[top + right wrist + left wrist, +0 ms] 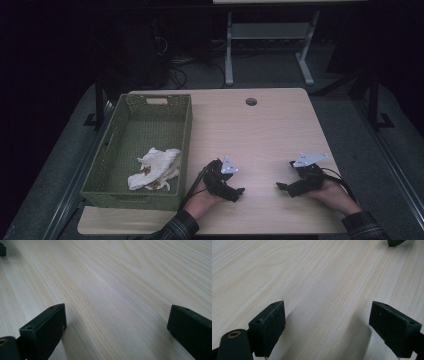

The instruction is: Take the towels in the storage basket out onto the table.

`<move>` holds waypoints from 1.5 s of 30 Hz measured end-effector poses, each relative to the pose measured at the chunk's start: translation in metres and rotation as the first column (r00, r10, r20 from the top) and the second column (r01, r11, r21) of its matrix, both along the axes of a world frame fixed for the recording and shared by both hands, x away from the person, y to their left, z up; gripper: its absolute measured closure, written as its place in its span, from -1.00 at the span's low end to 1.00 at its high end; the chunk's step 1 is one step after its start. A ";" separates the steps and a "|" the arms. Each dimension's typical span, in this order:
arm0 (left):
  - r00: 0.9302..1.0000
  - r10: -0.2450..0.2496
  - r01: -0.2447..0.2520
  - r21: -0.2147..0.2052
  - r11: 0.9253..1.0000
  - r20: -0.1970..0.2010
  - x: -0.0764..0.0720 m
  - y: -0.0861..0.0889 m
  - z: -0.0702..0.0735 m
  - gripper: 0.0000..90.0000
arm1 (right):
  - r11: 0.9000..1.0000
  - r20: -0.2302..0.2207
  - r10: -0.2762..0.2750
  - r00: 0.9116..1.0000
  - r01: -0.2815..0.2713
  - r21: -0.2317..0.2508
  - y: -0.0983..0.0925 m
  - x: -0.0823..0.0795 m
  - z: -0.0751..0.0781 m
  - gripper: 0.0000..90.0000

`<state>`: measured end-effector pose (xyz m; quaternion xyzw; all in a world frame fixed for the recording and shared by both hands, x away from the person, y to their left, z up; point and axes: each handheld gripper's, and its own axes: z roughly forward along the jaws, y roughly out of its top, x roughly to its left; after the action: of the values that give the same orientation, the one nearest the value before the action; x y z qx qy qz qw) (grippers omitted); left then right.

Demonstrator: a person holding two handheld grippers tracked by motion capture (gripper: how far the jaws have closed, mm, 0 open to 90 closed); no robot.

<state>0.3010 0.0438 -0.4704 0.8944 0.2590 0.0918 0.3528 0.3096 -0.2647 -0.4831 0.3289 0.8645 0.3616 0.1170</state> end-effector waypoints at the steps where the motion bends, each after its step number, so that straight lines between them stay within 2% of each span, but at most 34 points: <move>1: 1.000 0.004 -0.004 0.001 1.000 0.000 0.000 0.000 0.002 -0.71 | 1.000 0.000 0.000 1.000 0.000 0.000 0.000 0.000 0.000 -0.96; 12: 0.999 0.043 -0.043 -0.014 0.999 -0.001 0.001 0.009 0.010 -0.71 | 1.000 0.000 0.001 1.000 -0.001 0.000 0.000 0.000 0.000 -0.96; 31: 0.999 0.053 -0.053 -0.010 0.999 0.004 -0.003 0.011 0.023 -0.70 | 1.000 -0.002 0.002 1.000 -0.002 0.002 0.000 0.000 0.000 -0.96; 38: 0.997 0.072 -0.072 -0.037 0.997 -0.006 -0.003 0.013 0.029 -0.70 | 1.000 -0.001 0.004 1.000 -0.004 0.001 0.000 0.000 0.000 -0.96; 45: 0.997 0.074 -0.074 -0.036 0.997 -0.002 -0.002 0.015 0.036 -0.70 | 1.000 -0.002 0.003 1.000 -0.003 0.002 0.000 0.000 0.000 -0.96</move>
<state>0.2989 0.0590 -0.4345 0.8778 0.2935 0.1000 0.3651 0.3095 -0.2643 -0.4831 0.3281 0.8648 0.3623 0.1151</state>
